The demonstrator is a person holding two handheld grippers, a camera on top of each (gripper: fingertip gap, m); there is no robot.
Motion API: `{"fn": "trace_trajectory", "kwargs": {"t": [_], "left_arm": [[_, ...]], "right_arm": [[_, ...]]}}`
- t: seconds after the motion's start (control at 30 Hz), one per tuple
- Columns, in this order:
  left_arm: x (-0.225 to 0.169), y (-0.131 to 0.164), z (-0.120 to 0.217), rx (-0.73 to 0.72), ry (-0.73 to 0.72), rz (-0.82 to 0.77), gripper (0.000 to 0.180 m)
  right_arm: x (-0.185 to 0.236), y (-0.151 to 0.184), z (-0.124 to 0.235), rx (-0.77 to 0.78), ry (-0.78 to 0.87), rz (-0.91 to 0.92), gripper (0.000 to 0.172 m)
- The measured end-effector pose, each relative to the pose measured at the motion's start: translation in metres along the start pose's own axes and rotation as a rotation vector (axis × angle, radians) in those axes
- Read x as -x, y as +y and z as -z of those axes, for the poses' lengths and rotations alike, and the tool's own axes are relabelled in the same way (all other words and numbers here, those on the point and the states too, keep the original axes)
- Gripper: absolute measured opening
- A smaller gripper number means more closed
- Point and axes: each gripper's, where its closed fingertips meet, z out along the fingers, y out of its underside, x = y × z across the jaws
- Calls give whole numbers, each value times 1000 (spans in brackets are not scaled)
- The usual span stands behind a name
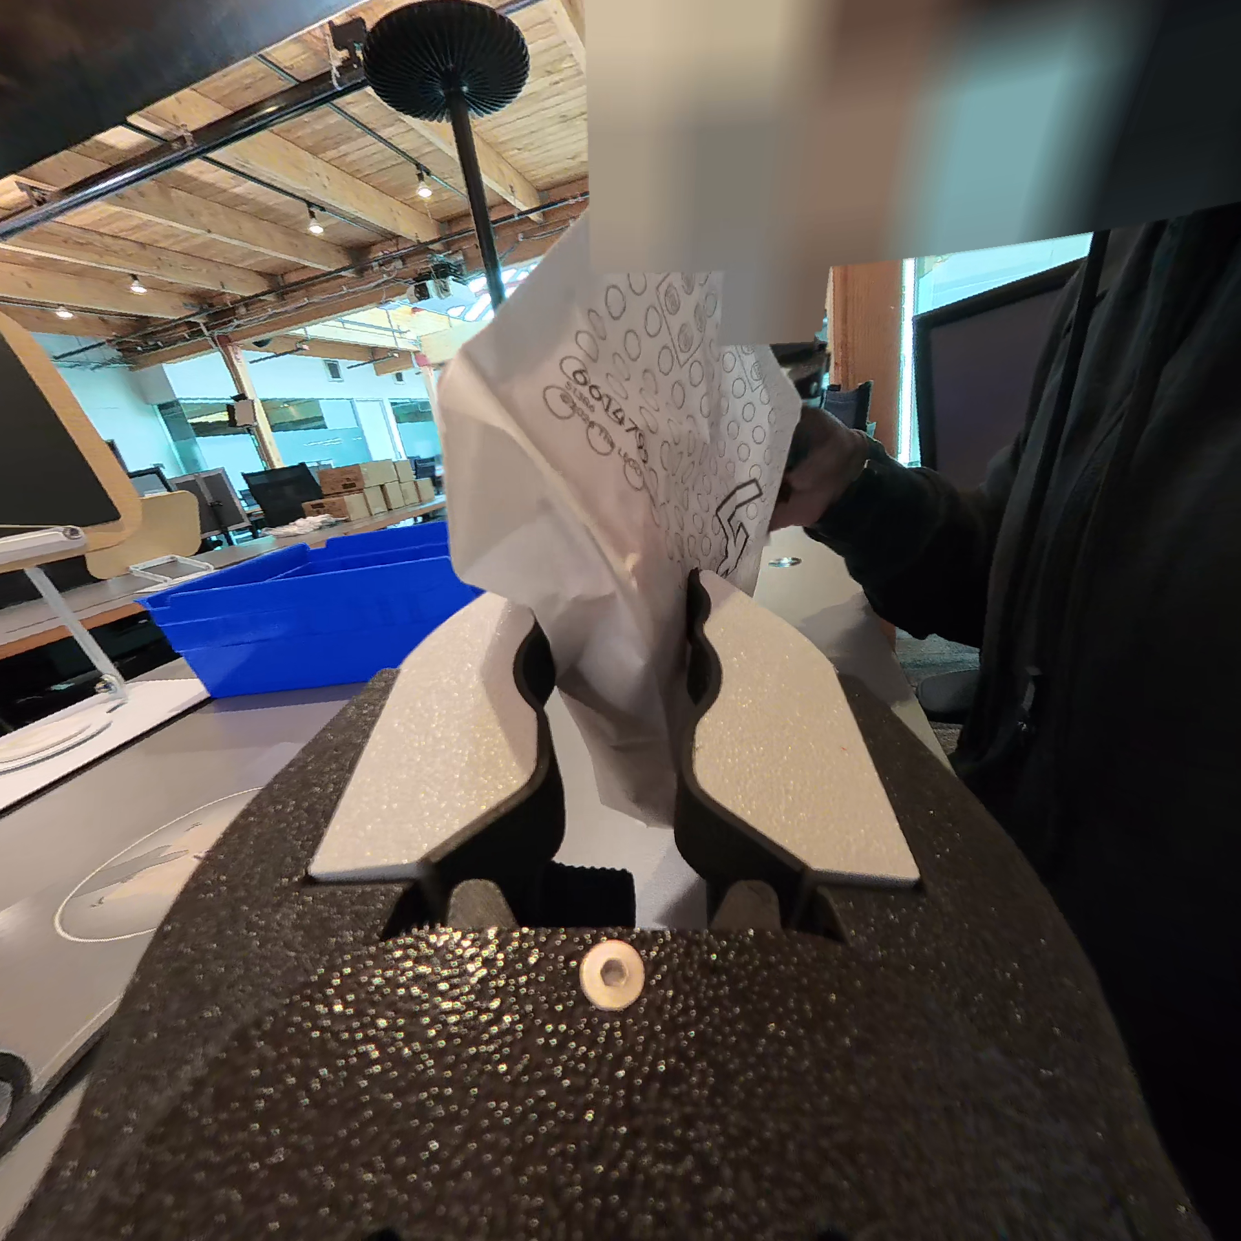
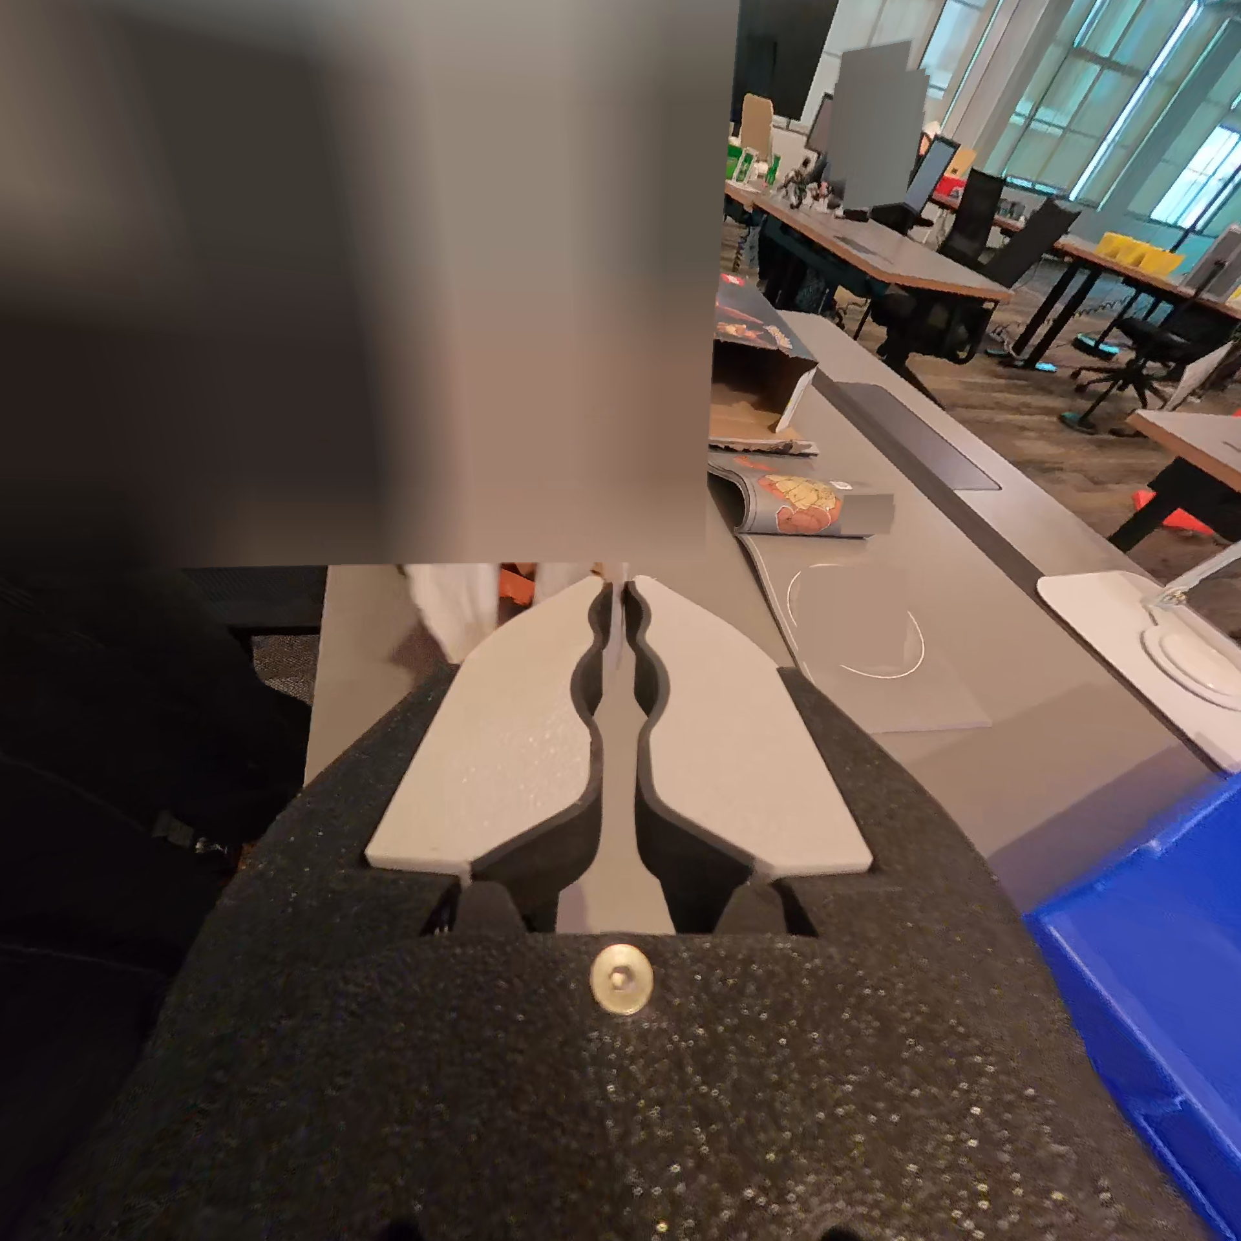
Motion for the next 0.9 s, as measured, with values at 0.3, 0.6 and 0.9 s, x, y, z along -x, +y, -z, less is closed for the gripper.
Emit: {"fn": "trace_trajectory", "kwargs": {"t": [0.3,0.6,0.9], "left_arm": [[1,1,-1,16,-23,-31,37],[-7,-3,0,-2,17,-37,37],[-11,-4,-1,-15,40,-31,37]], "right_arm": [[25,-8,8,-21,-130,56,0],[16,15,-17,135,-50,54,15],[22,28,-32,203,-49,62,20]]}}
